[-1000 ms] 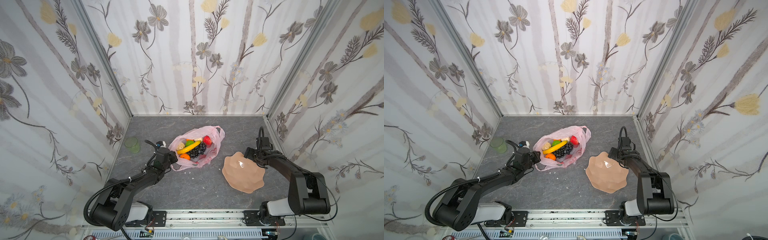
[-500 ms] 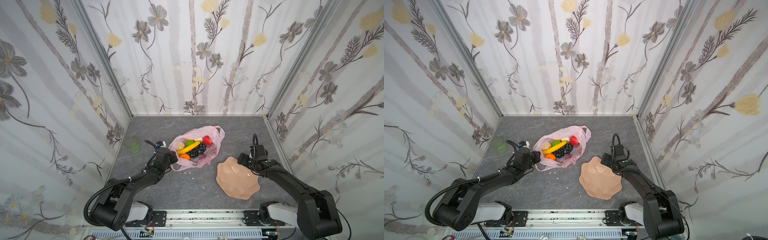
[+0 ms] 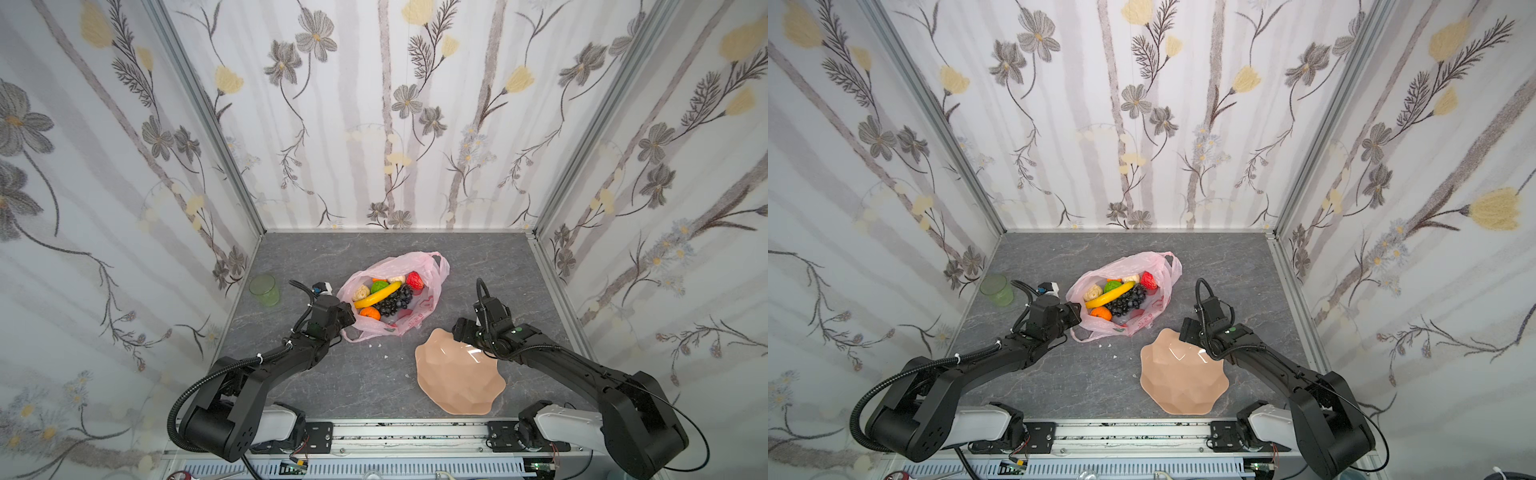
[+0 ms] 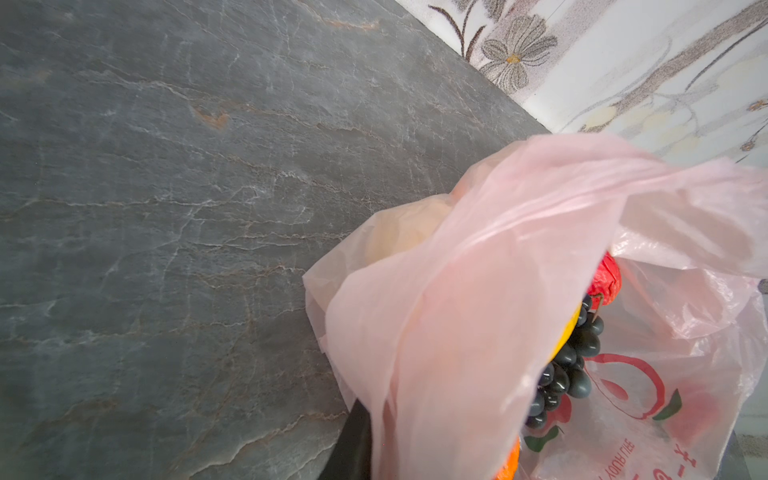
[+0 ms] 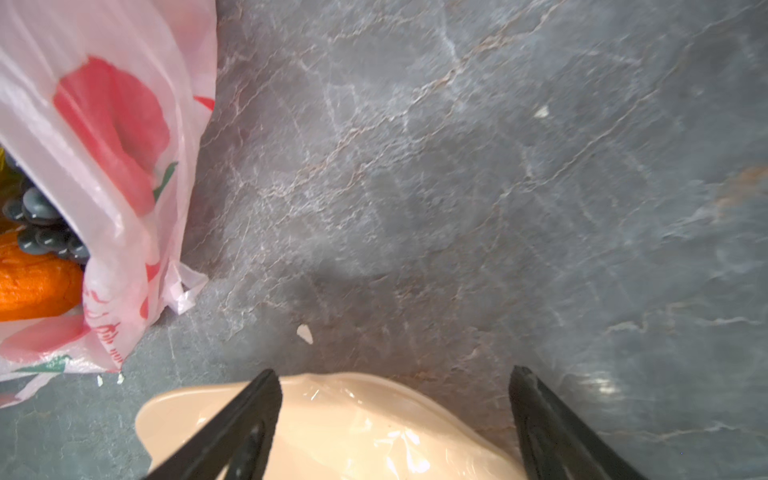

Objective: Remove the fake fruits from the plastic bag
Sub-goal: 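Release the bowl and raise the right gripper toward the bag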

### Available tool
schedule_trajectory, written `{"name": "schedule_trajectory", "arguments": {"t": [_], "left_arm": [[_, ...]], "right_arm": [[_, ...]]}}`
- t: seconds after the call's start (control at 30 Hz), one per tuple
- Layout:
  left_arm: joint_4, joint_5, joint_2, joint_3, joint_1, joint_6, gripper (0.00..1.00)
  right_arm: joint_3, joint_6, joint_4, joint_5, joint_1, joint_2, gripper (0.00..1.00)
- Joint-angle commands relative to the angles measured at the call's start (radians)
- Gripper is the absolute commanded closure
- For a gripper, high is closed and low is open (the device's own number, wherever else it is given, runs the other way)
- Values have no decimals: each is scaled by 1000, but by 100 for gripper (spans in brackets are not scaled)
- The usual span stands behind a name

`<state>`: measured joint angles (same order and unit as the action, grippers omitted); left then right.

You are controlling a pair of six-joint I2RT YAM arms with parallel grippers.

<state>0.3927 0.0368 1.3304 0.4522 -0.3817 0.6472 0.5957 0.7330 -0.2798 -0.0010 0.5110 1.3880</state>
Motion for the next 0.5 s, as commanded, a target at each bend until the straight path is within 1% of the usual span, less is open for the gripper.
{"name": "schedule_trajectory", "arguments": {"t": [0.0,0.17,0.27,0.37,0.47], "left_arm": [[28,10,-3,7,1,1,81],[28,9,-1,7,0,1,81],[28,6,0,8,1,0,81],[28,6,0,9,1,1,81],[27,6,-2,8,1,0,81]], "right_arm": [[24,49,-18,18,56,6,13],[47,74,-59,53,116,-18,13],[66,72,-80,78,124,-28,13],[107,51,-108,116,128,-39,13],[185,10,-118,137,139,-49,14]]}}
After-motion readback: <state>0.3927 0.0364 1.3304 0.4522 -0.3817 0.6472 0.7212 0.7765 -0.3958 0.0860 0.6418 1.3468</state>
